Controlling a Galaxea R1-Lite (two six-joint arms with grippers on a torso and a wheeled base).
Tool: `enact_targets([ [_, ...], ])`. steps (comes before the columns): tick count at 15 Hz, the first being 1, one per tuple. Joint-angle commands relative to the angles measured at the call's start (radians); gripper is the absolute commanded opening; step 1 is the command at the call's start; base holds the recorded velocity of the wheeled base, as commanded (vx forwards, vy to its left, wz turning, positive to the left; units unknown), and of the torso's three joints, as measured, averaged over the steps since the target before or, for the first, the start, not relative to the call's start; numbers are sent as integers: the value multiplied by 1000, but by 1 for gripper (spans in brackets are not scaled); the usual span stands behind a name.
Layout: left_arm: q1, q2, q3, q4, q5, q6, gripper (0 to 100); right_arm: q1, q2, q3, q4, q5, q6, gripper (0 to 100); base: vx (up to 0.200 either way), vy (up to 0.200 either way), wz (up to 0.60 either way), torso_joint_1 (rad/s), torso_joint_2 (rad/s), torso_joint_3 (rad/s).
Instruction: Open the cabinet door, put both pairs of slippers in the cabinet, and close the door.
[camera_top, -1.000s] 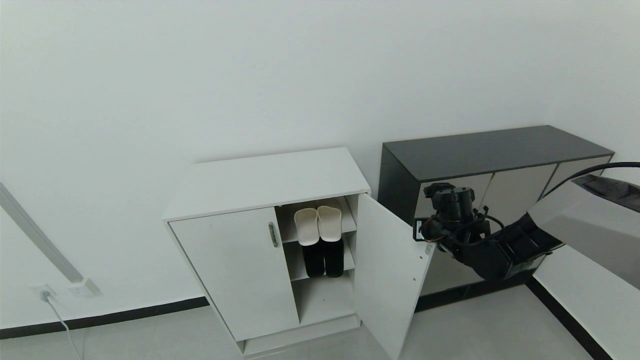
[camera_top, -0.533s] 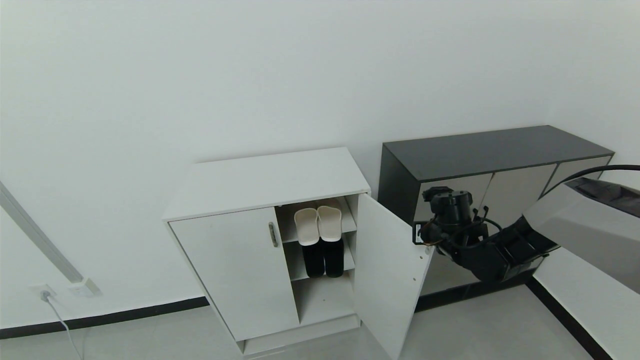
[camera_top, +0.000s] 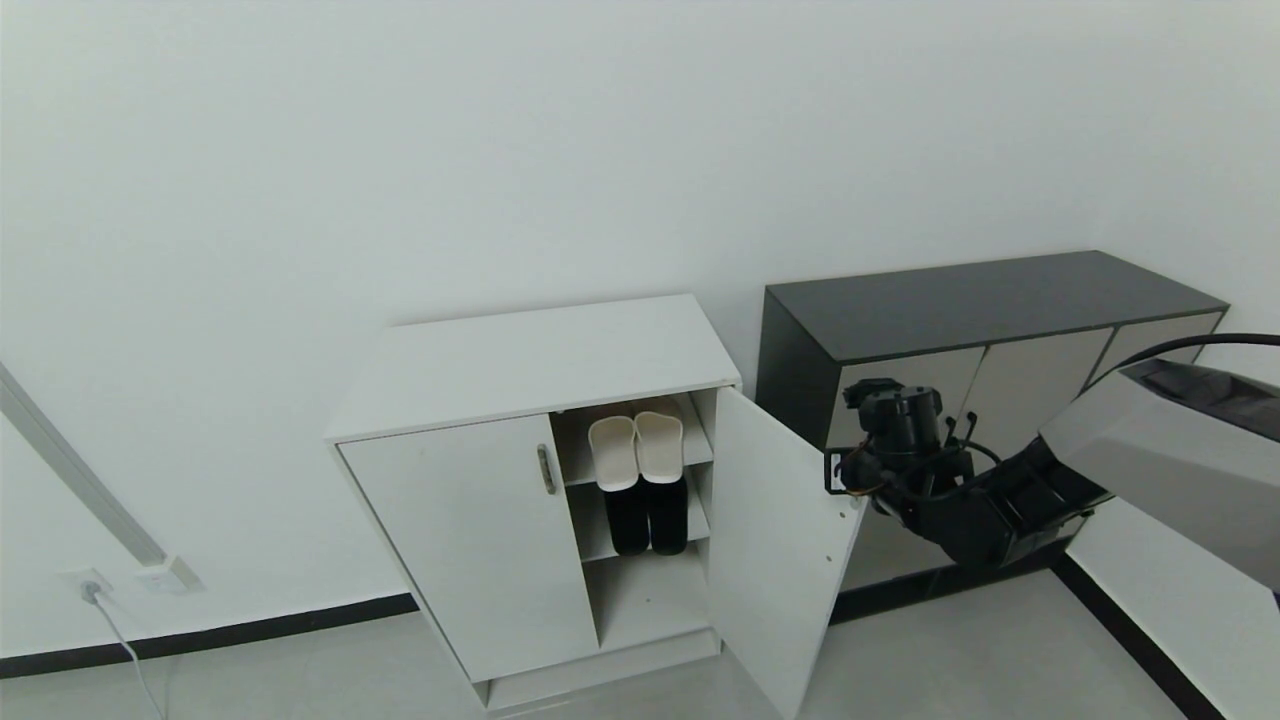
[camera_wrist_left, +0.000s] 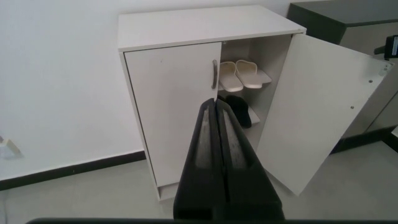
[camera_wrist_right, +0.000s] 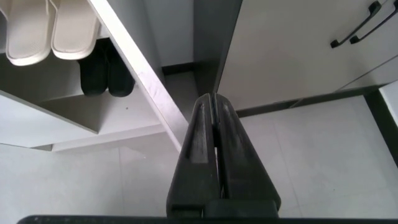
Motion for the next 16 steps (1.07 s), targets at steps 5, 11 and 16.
enact_targets([
  [5,0,2,0,0,0,0,0,25,0,13,0,-1,0,0,0,0,0,0,0,0],
  [11,0,2,0,0,0,0,0,149,-16,41,-2,-1,4,0,0,0,0,0,0,0],
  [16,0,0,0,0,0,-6,0,310,-71,104,-6,0,38,0,0,0,0,0,0,0],
])
